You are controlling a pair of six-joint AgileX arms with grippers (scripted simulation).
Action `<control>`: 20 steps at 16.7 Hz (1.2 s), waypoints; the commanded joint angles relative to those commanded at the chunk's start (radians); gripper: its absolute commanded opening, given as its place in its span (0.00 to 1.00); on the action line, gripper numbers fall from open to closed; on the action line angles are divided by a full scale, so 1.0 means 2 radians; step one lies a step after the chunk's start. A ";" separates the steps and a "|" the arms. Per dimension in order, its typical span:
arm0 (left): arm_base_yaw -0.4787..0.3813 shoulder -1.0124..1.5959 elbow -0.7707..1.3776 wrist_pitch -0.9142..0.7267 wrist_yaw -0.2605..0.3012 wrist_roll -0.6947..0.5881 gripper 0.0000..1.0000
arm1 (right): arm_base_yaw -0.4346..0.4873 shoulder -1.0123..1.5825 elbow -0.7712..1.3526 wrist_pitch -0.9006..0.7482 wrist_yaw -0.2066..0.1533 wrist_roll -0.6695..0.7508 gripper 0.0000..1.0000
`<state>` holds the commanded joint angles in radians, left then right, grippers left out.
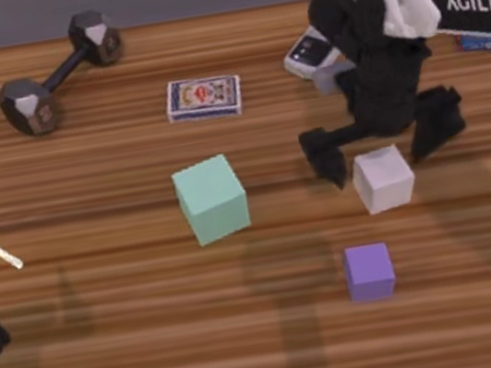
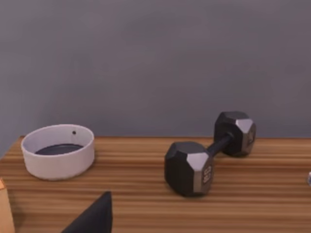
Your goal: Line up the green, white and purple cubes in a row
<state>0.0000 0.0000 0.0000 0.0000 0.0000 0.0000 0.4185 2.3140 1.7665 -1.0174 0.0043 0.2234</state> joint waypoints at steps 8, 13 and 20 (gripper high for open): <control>0.000 0.000 0.000 0.000 0.000 0.000 1.00 | 0.000 0.027 -0.039 0.064 0.000 0.000 1.00; 0.000 0.000 0.000 0.000 0.000 0.000 1.00 | 0.000 0.027 -0.039 0.064 0.000 0.000 0.62; 0.000 0.000 0.000 0.000 0.000 0.000 1.00 | 0.000 0.027 -0.039 0.064 0.000 0.000 0.10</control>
<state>0.0000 0.0000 0.0000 0.0000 0.0000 0.0000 0.4182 2.3687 1.6880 -0.8901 0.0048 0.2236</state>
